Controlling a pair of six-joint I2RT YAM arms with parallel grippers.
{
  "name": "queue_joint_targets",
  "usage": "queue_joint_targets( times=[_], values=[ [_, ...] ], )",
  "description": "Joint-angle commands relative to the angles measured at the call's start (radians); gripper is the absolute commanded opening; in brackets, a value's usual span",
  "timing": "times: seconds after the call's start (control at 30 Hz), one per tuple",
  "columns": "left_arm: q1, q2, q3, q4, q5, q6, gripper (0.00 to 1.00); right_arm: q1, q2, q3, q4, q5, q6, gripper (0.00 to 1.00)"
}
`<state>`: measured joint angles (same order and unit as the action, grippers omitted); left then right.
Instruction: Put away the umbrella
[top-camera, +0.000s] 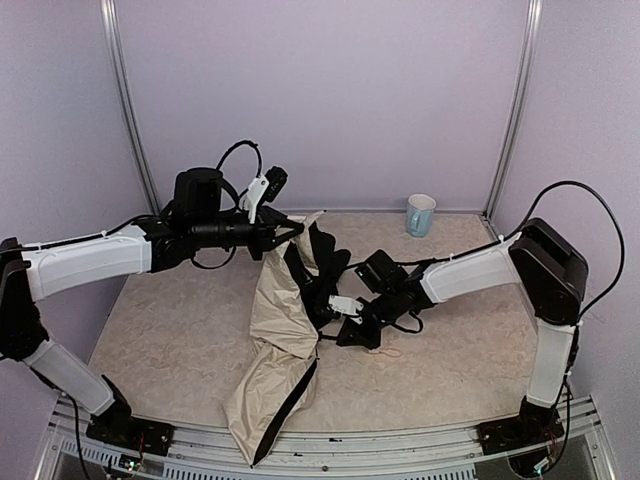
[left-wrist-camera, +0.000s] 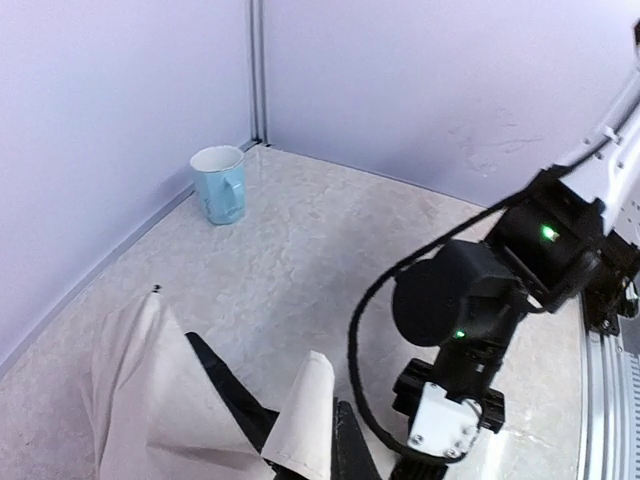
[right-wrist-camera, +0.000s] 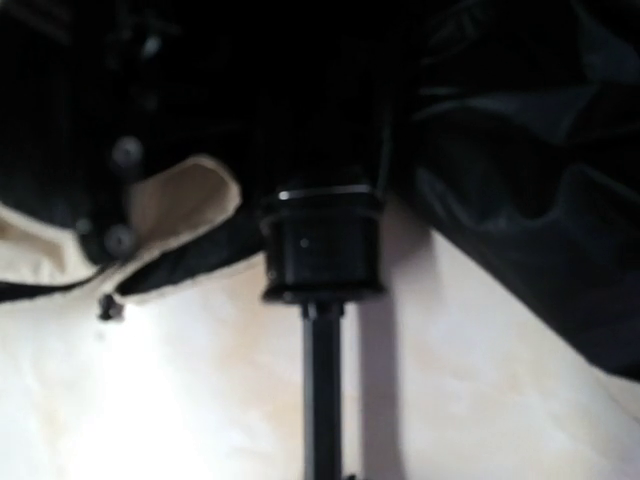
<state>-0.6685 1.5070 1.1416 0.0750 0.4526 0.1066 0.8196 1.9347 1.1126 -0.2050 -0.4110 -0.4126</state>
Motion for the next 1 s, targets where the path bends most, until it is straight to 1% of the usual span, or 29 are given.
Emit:
queue_joint_targets(
  times=[0.0, 0.1, 0.23, 0.4, 0.47, 0.57, 0.63, 0.73, 0.8, 0.9, 0.97],
  values=[
    [-0.034, -0.074, -0.084, 0.114, 0.116, 0.026, 0.04, -0.041, -0.062, -0.021, 0.049, 0.045, 0.082, 0.0],
    [-0.057, -0.131, -0.149, 0.163, 0.141, 0.035, 0.06, -0.069, -0.107, -0.044, 0.099, 0.068, 0.131, 0.0],
    [-0.086, -0.198, -0.252, 0.23, 0.21, 0.049, 0.13, -0.107, -0.166, -0.078, 0.167, 0.105, 0.189, 0.0],
    [-0.131, -0.229, -0.352, 0.229, 0.319, 0.054, 0.22, -0.108, -0.222, -0.112, 0.232, 0.235, 0.191, 0.0],
    [-0.156, -0.233, -0.388, 0.222, 0.342, 0.04, 0.23, -0.108, -0.248, -0.13, 0.261, 0.306, 0.185, 0.0],
    [-0.2, -0.235, -0.431, 0.183, 0.324, 0.038, 0.23, -0.109, -0.295, -0.143, 0.303, 0.399, 0.159, 0.0],
    [-0.225, -0.235, -0.463, 0.156, 0.303, 0.039, 0.27, -0.109, -0.33, -0.145, 0.329, 0.452, 0.145, 0.0],
    [-0.263, -0.242, -0.5, 0.127, 0.228, 0.049, 0.31, -0.108, -0.395, -0.157, 0.382, 0.529, 0.103, 0.0],
    [-0.28, -0.244, -0.517, 0.116, 0.177, 0.06, 0.34, -0.108, -0.436, -0.163, 0.408, 0.524, 0.058, 0.0],
    [-0.286, -0.257, -0.526, 0.104, 0.138, 0.067, 0.44, -0.102, -0.489, -0.184, 0.445, 0.525, -0.005, 0.0],
    [-0.29, -0.28, -0.534, 0.108, 0.107, 0.072, 0.54, -0.099, -0.525, -0.201, 0.471, 0.539, -0.037, 0.0]
  ],
)
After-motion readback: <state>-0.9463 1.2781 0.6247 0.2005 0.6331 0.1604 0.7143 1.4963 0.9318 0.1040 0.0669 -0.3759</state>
